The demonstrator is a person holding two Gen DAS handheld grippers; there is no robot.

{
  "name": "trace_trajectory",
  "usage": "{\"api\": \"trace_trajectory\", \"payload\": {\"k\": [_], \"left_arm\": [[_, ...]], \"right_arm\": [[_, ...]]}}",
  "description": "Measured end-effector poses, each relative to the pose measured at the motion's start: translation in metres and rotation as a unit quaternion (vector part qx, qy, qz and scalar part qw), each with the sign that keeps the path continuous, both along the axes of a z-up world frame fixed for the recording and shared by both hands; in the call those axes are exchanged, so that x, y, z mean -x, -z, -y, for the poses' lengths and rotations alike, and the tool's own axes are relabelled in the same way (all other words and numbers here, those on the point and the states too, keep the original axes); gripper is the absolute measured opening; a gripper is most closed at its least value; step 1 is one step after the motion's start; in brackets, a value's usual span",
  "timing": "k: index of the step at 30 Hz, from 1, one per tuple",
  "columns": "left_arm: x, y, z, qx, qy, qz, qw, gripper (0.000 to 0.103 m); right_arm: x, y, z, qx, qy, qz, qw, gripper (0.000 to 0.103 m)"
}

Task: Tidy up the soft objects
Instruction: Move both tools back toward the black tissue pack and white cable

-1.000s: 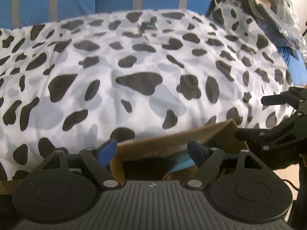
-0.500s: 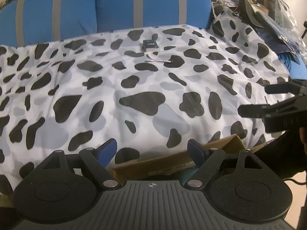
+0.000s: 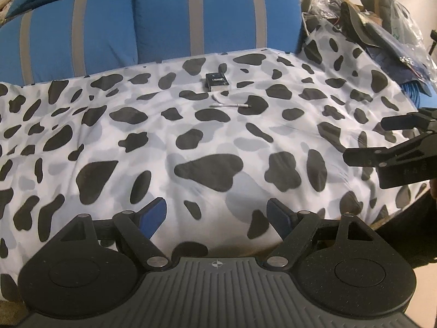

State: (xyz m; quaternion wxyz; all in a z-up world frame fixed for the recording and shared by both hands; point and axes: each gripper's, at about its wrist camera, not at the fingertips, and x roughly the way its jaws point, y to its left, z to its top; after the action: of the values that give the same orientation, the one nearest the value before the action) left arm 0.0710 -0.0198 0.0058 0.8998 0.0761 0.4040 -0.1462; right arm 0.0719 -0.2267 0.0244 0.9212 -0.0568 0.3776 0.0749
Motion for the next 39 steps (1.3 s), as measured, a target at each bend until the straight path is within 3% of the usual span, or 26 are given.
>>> {"api": "trace_trajectory", "payload": {"k": [5, 24, 30, 39], "left_arm": [[-0.013, 0.002, 0.004, -0.034, 0.002, 0.018, 0.9993, 0.080], [-0.077, 0.014, -0.008, 0.005, -0.008, 0.002, 1.0000, 0.080], [-0.096, 0.015, -0.004, -0.001, -0.004, 0.022, 0.9998, 0.080], [-0.125, 0.018, 0.009, -0.018, 0.024, 0.011, 0.9995, 0.080]], "right_arm": [[-0.012, 0.001, 0.001, 0.007, -0.006, 0.007, 1.000, 0.103], [-0.071, 0.017, -0.006, 0.041, -0.060, 0.009, 0.997, 0.103], [-0.095, 0.023, -0.006, 0.048, -0.069, 0.011, 0.996, 0.103], [-0.137, 0.037, -0.008, 0.046, -0.088, 0.007, 0.995, 0.103]]}}
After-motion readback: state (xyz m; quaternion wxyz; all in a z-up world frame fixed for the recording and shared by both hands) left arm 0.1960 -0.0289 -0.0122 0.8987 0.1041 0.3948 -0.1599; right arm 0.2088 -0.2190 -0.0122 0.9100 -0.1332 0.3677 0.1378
